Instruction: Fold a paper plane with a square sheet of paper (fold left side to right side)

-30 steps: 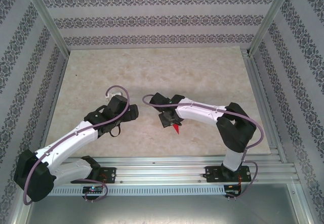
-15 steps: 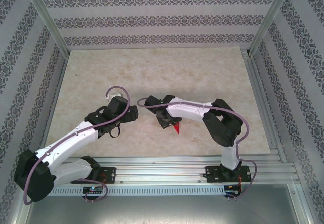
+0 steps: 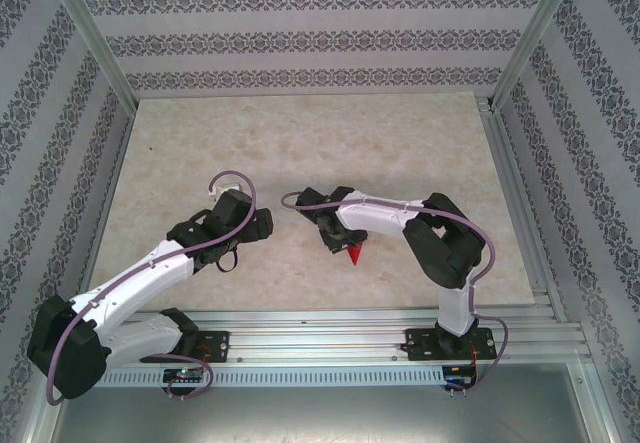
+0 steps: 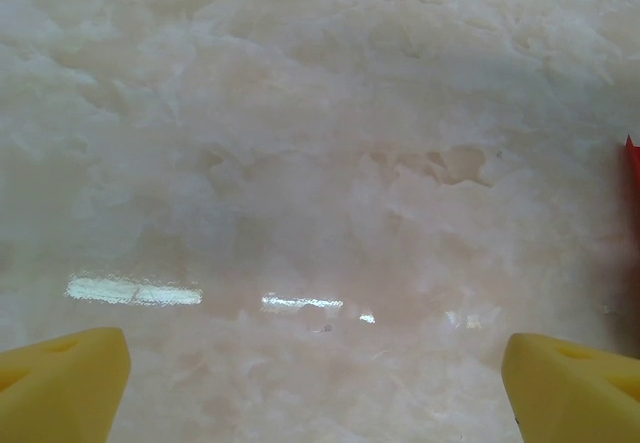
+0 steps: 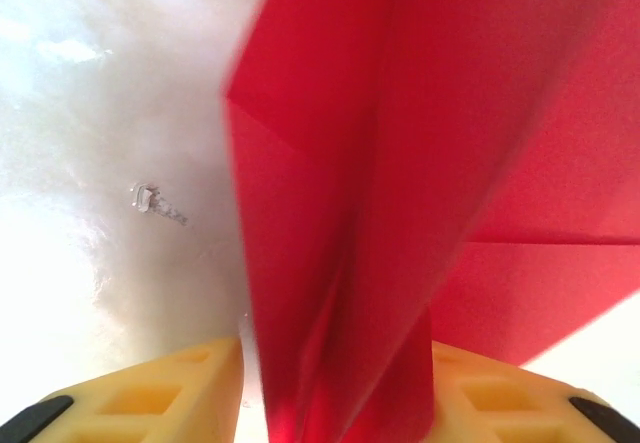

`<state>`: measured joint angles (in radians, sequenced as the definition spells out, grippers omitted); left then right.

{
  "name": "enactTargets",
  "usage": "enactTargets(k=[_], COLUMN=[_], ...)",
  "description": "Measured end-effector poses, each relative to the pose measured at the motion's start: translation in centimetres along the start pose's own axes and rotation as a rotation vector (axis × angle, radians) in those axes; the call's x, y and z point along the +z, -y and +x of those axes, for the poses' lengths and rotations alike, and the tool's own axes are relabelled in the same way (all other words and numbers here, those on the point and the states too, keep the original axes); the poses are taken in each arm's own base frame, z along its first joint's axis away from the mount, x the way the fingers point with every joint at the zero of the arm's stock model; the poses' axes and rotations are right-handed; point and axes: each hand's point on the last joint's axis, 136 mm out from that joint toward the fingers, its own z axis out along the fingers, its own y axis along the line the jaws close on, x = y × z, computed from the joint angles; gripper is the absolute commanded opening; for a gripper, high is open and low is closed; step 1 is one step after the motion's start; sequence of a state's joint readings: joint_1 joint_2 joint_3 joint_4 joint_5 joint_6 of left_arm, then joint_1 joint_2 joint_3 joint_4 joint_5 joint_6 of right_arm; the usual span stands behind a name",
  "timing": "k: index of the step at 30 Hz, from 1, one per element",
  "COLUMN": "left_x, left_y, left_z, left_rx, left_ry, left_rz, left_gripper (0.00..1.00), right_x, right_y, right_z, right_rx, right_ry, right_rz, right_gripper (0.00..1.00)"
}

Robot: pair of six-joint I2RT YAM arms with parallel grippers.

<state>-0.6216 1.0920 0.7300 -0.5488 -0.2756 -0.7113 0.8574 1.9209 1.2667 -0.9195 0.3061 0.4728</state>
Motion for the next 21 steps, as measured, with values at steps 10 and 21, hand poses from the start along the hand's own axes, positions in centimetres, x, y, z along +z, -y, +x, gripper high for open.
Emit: enactTargets(k=[10,21], left_x=[0.4,0.8], left_y=[-0.1,-0.3], left_z=[0.3,0.7], left_rx=[0.005,0.011], left_ry=[-0.013,-0.029], left_rz=[-0.011,-0.025], left_gripper=[0.96,0.96], right_x=[-0.9,-1.9], right_y=[0.5,2.1], right_z=[-0.4,-0.2], right_rx=[0.031,0.131], right_ry=[0.031,0.063], right_rz=[-0.038,-0.147], right_gripper=[0.40,0.39])
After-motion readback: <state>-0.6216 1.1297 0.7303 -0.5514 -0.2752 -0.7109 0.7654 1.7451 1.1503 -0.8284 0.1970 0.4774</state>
